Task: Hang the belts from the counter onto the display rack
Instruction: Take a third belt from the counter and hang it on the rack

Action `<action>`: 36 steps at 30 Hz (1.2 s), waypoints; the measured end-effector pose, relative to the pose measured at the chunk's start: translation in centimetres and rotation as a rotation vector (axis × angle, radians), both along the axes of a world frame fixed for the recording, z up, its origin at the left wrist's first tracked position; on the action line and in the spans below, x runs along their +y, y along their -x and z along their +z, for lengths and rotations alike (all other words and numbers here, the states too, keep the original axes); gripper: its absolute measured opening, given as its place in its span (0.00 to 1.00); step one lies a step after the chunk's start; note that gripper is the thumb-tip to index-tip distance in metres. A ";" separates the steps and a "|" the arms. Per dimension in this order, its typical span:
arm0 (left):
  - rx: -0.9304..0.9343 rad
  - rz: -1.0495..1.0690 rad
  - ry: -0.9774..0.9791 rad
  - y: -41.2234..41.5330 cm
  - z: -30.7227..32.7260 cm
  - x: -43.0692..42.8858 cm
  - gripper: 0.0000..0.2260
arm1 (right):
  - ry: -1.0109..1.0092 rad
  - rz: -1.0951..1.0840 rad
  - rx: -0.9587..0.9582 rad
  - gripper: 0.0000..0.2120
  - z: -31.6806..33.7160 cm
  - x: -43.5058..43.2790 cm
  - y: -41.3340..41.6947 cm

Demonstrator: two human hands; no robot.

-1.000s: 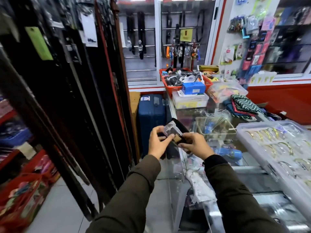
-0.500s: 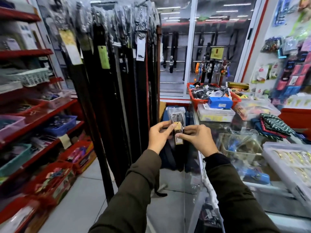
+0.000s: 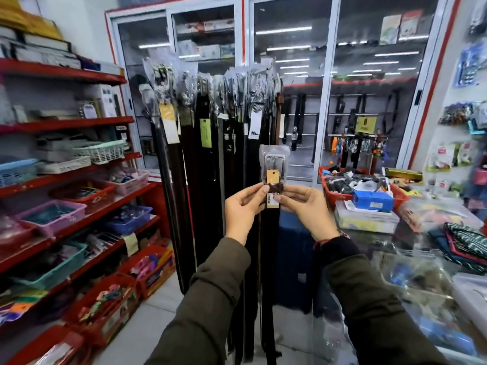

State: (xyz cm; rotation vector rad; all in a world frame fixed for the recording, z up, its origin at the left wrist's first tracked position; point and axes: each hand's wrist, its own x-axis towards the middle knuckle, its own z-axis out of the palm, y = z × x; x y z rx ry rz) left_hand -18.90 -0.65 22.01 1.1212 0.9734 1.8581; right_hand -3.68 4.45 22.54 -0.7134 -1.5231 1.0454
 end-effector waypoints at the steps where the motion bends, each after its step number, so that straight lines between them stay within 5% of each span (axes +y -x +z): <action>1: 0.012 0.004 -0.017 0.3 0.7 -0.1 0.13 | -0.009 0.008 0.027 0.15 0.8 0.0 0.4; 15: 0.067 0.047 -0.246 1.5 12.6 2.0 0.12 | -0.090 0.061 0.308 0.17 13.0 0.6 3.1; 19: 0.104 0.073 -0.260 1.0 15.5 2.9 0.10 | -0.108 0.077 0.372 0.11 15.3 1.3 2.8; 22: 0.092 0.078 -0.231 0.9 16.7 3.6 0.12 | -0.081 0.075 0.364 0.08 16.2 2.0 2.8; 27: 0.073 0.097 -0.188 0.9 16.8 4.4 0.14 | -0.050 0.065 0.331 0.18 16.4 2.8 3.0; 36: 0.003 0.101 -0.175 0.5 17.7 4.6 0.14 | -0.046 0.045 0.309 0.13 17.4 3.5 3.3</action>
